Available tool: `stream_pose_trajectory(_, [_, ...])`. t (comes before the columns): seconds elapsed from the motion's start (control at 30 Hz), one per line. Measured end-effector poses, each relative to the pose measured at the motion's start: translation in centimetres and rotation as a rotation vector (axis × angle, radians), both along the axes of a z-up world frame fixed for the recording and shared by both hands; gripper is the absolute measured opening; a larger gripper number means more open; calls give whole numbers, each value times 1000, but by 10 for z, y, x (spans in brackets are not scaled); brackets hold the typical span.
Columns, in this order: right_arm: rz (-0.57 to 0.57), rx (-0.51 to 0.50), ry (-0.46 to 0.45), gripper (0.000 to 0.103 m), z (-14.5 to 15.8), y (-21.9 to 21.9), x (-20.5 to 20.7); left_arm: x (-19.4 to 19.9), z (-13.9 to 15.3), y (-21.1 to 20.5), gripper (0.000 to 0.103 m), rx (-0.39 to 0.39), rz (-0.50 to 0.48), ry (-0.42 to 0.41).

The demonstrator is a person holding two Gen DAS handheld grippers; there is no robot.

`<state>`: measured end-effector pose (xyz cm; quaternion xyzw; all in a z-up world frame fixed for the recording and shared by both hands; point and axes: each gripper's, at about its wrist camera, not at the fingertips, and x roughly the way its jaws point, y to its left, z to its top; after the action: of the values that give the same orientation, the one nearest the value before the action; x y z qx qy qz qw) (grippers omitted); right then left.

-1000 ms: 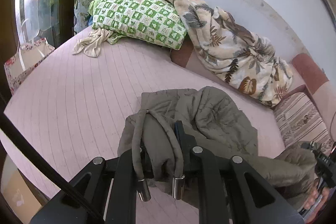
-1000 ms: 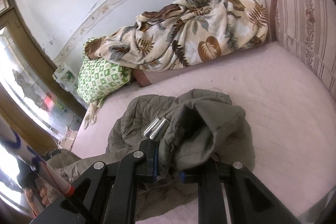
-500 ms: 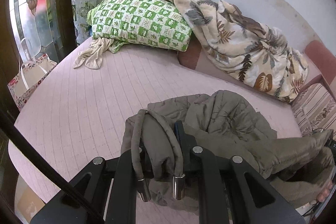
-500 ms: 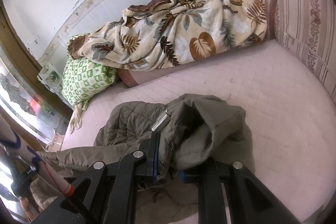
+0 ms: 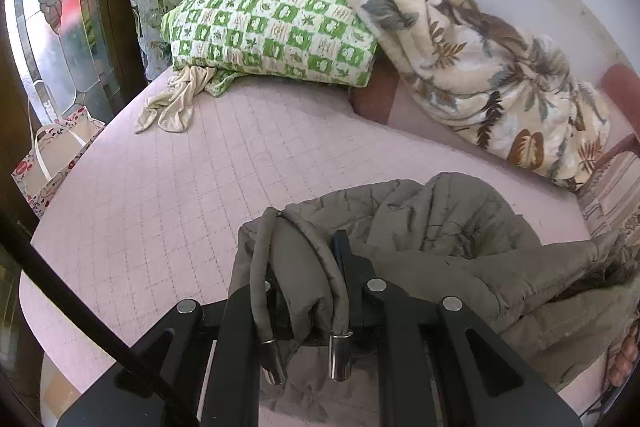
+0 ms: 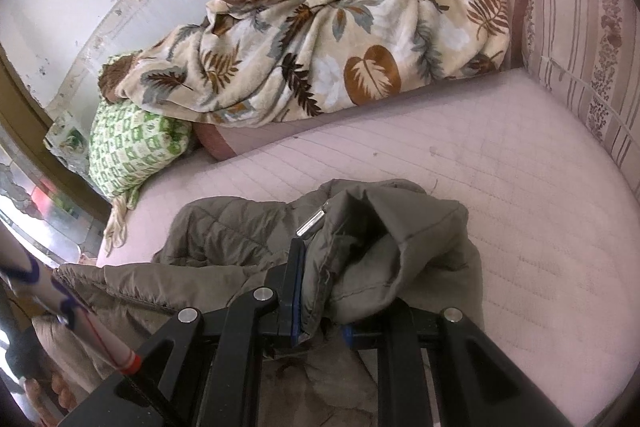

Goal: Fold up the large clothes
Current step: 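Lower the held jacket hem onto the bed with both tools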

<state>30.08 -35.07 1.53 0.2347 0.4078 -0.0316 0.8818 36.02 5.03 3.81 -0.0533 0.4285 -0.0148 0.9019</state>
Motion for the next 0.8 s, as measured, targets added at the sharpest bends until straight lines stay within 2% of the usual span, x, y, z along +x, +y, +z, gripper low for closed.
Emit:
stream_pose_trajectory(0.5, [-18,-29,87,17,-47,-2,61,82,-52,-13,15,18,27,129])
stream_pose_trajectory(0.8, [-29,-7,116,19,-74,-8,81,105,-87,-18,17,36,41,179])
